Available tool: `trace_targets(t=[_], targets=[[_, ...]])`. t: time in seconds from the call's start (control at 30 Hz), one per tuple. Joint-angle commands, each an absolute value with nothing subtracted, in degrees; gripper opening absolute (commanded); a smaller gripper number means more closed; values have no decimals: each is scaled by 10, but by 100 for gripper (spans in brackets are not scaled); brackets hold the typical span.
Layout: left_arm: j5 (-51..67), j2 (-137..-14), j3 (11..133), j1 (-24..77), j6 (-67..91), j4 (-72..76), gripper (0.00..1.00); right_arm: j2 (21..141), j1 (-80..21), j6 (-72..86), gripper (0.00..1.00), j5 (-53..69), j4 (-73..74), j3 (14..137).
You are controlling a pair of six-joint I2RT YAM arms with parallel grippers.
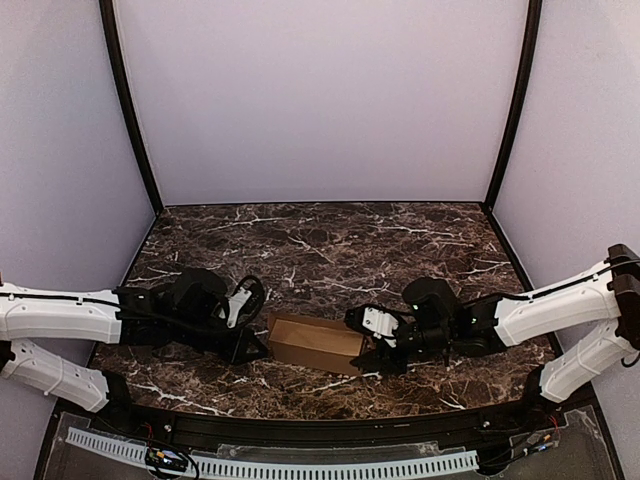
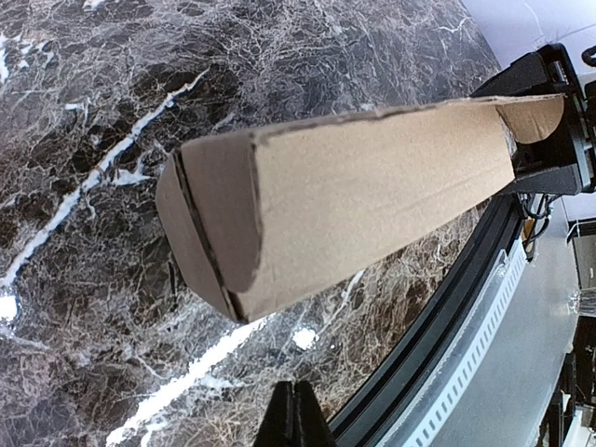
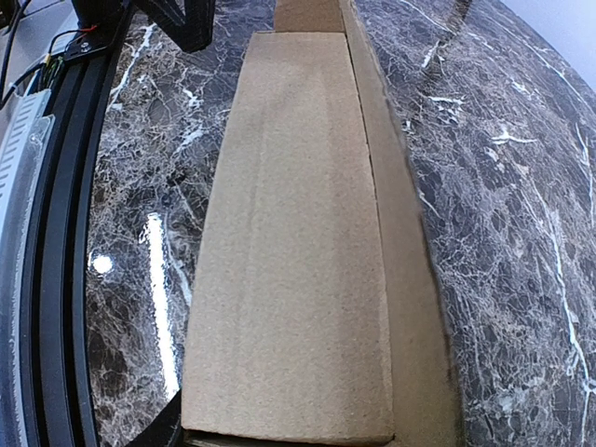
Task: Fold the paper box
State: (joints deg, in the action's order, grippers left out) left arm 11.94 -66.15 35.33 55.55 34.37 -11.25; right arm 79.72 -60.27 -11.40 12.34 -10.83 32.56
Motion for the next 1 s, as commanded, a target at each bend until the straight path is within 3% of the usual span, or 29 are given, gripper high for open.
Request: trace_targets(t=[0.0, 0.23, 0.3, 0.37, 0.43, 0.47, 0.57, 0.63, 0.83, 0.97], targets=[[116, -664, 348, 561, 349, -127, 1, 801, -606, -99, 44, 106, -140, 315], [108, -667, 364, 561, 344, -134, 1, 797, -606, -101, 47, 109, -141, 313], [87, -664, 376, 561, 339, -156, 5, 798, -607, -102, 46, 110, -141, 312], [63, -660, 393, 561, 330, -179, 14, 798, -608, -103, 46, 111, -143, 310], [47, -657, 407, 561, 322, -192, 28, 799, -608, -105, 46, 111, -142, 310], [41, -655, 414, 561, 318, -194, 40, 801, -608, -105, 46, 111, -142, 310], [32, -655, 425, 561, 309, -193, 59, 801, -609, -105, 45, 112, -144, 309], [32, -661, 434, 561, 303, -191, 63, 802, -609, -105, 45, 112, -144, 309], [8, -681, 451, 561, 290, -185, 67, 799, -609, -106, 45, 111, -146, 308], [7, -695, 461, 561, 288, -174, 60, 800, -610, -105, 45, 110, -146, 306]])
